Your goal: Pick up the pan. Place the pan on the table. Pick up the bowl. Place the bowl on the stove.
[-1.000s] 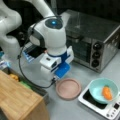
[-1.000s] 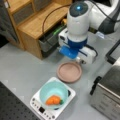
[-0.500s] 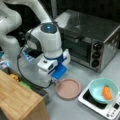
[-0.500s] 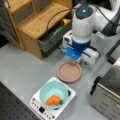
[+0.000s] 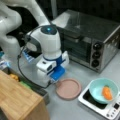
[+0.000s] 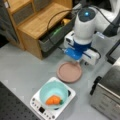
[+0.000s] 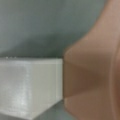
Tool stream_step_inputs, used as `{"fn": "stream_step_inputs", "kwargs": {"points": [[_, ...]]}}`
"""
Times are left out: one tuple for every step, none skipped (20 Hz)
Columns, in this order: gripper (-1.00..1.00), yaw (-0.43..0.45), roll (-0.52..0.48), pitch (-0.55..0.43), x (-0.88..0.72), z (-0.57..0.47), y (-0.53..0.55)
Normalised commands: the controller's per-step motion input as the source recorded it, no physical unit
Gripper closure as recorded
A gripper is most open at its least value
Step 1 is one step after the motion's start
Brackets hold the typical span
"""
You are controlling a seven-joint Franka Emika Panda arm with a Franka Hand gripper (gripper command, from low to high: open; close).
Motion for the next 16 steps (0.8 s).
{"fn": "stream_step_inputs", "kwargs": {"points": [[-1.00, 0.062, 0.047, -0.076, -0.20, -0.12, -0.09], [-1.00, 0.072, 0.055, -0.078, -0.21, -0.13, -0.09], [-1.00, 0.080, 0.055, -0.079, -0.22, -0.15, -0.09], [-1.00, 0.075, 0.054, -0.084, -0.22, -0.15, -0.08], [-1.00, 0.069, 0.058, -0.093, -0.22, -0.16, -0.08], [-1.00, 0.066, 0.058, -0.101, -0.22, -0.17, -0.08], [-1.00, 0.070, 0.054, -0.117, -0.22, -0.19, -0.07], [-1.00, 0.067, 0.053, -0.131, -0.23, -0.20, -0.07], [-1.00, 0.064, 0.048, -0.138, -0.23, -0.20, -0.06], [-1.00, 0.059, 0.046, -0.143, -0.23, -0.20, -0.05], [-1.00, 0.059, 0.045, -0.146, -0.22, -0.18, -0.05], [-1.00, 0.060, 0.038, -0.140, -0.22, -0.16, -0.05], [-1.00, 0.060, 0.029, -0.139, -0.22, -0.13, -0.06], [-1.00, 0.060, 0.020, -0.140, -0.21, -0.11, -0.06], [-1.00, 0.059, 0.017, -0.139, -0.20, -0.10, -0.07], [-1.00, 0.059, 0.010, -0.141, -0.18, -0.08, -0.08]]}}
